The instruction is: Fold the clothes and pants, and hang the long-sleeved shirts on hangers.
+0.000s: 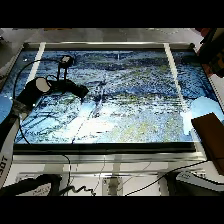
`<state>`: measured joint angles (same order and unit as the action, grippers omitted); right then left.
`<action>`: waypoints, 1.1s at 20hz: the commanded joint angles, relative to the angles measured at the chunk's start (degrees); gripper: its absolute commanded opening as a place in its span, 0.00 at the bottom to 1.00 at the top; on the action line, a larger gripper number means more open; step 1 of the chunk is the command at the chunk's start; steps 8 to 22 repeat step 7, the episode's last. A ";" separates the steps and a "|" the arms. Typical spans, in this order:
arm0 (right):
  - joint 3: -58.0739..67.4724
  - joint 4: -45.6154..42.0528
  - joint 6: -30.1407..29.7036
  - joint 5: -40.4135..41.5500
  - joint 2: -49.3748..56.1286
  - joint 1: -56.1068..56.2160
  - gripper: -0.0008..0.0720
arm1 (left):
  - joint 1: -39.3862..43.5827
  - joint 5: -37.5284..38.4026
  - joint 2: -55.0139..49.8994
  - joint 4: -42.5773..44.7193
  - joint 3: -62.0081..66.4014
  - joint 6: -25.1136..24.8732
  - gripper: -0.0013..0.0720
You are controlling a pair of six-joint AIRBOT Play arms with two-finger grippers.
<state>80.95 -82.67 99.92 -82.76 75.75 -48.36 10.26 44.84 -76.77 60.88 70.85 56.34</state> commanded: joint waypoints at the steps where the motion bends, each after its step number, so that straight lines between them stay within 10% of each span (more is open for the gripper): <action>1: -0.02 0.31 -6.40 5.29 -0.04 16.48 0.03 | -0.04 0.00 0.02 0.00 -0.02 0.00 0.98; 7: 0.00 -4.72 -9.75 15.52 -0.26 42.05 0.03 | -0.04 0.00 0.02 0.00 -0.02 0.00 0.98; 22: 0.00 -4.72 -9.75 15.52 -0.26 42.05 0.03 | -0.04 0.00 0.02 0.00 -0.02 0.00 0.98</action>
